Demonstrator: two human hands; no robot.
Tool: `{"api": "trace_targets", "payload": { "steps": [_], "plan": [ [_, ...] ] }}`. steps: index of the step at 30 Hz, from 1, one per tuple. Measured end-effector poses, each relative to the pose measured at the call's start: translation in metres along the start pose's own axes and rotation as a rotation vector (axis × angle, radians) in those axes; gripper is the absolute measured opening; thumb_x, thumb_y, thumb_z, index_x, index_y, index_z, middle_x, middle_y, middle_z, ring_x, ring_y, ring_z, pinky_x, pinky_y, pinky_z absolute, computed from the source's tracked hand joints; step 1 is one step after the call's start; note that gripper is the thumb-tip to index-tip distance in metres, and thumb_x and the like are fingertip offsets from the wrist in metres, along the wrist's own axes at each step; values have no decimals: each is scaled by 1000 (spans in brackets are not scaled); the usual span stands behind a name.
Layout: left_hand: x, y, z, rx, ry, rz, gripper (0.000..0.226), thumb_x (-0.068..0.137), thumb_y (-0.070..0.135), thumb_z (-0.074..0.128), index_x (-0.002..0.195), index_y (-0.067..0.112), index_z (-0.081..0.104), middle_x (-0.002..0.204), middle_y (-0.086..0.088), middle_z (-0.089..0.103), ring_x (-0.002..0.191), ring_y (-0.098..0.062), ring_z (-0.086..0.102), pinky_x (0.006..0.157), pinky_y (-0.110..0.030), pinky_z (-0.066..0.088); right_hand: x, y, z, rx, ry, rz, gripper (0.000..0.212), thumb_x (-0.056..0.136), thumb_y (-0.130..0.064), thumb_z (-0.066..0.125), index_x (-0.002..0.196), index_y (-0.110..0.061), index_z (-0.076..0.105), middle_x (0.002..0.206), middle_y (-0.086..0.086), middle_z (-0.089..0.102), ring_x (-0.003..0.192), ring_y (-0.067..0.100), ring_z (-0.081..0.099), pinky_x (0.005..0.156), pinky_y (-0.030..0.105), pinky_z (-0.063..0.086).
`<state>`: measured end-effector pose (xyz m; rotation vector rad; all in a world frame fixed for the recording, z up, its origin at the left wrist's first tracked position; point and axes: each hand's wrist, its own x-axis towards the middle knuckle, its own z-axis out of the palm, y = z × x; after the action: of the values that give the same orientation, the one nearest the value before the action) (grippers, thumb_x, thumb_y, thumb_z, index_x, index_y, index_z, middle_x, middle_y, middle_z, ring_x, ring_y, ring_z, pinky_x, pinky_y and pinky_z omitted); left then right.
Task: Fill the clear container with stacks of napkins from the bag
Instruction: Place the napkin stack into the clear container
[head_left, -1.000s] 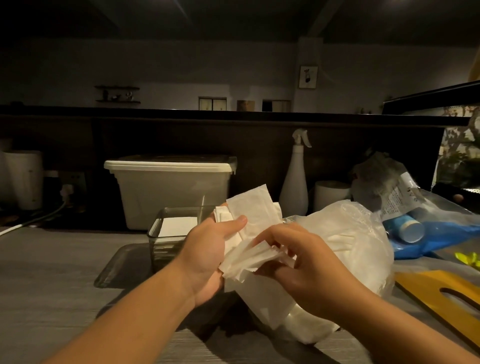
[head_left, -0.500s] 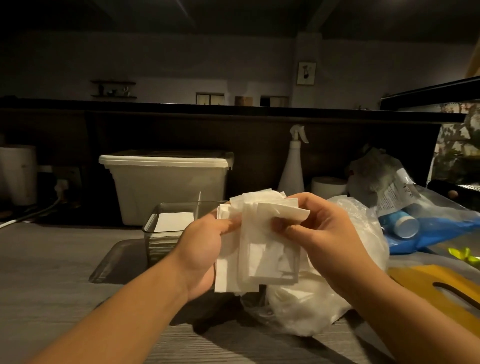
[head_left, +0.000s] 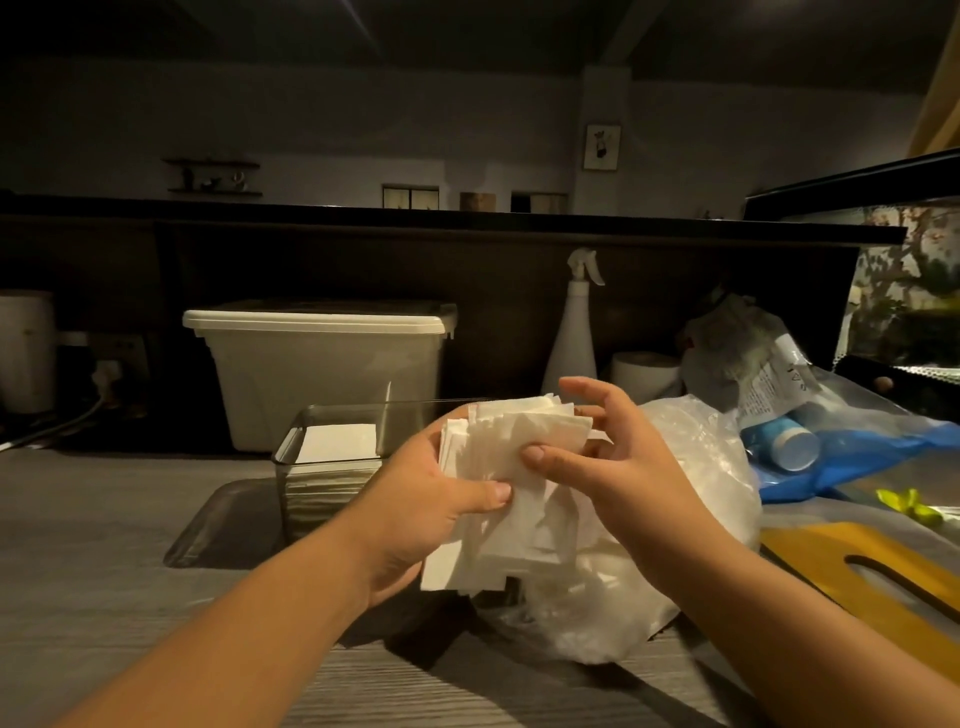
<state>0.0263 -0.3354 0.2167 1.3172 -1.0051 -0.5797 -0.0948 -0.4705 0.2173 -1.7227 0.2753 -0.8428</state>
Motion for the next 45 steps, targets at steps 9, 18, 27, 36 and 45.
{"api": "trace_targets", "payload": {
  "steps": [9,18,27,36,45],
  "plan": [
    [0,5,0,-210,-24,-47,39,90,2,53,114,29,66,106,-8,75,104,-29,70,92,-48,54,1,-1,-1,-40,60,-89,17,84,-14,75,99,-21,71,91,-5,73,85,9,70,69,24,58],
    [5,10,-14,-400,60,21,49,98,6,40,119,38,71,119,-4,72,105,-32,70,90,-56,55,4,-6,-9,264,29,-80,25,76,-5,74,100,-9,68,93,10,73,88,27,71,73,35,60],
    [3,2,-3,-448,-15,16,43,104,27,29,128,36,64,130,-8,66,119,-35,63,101,-59,47,-13,-8,16,54,-141,-131,24,81,-13,74,104,-16,69,98,-4,75,95,13,72,77,26,59],
    [4,5,-8,-441,-58,7,43,102,44,32,131,33,61,126,-6,68,109,-34,68,84,-51,59,-12,-14,10,258,-351,-66,17,75,-11,73,88,-22,75,94,7,73,91,23,71,77,28,56],
    [4,3,-5,-380,-36,25,42,102,41,33,131,32,62,128,-7,67,115,-34,65,95,-53,54,-12,-12,10,217,-268,-105,22,75,-9,81,93,-15,72,97,6,75,93,23,73,76,31,59]
  ]
}}
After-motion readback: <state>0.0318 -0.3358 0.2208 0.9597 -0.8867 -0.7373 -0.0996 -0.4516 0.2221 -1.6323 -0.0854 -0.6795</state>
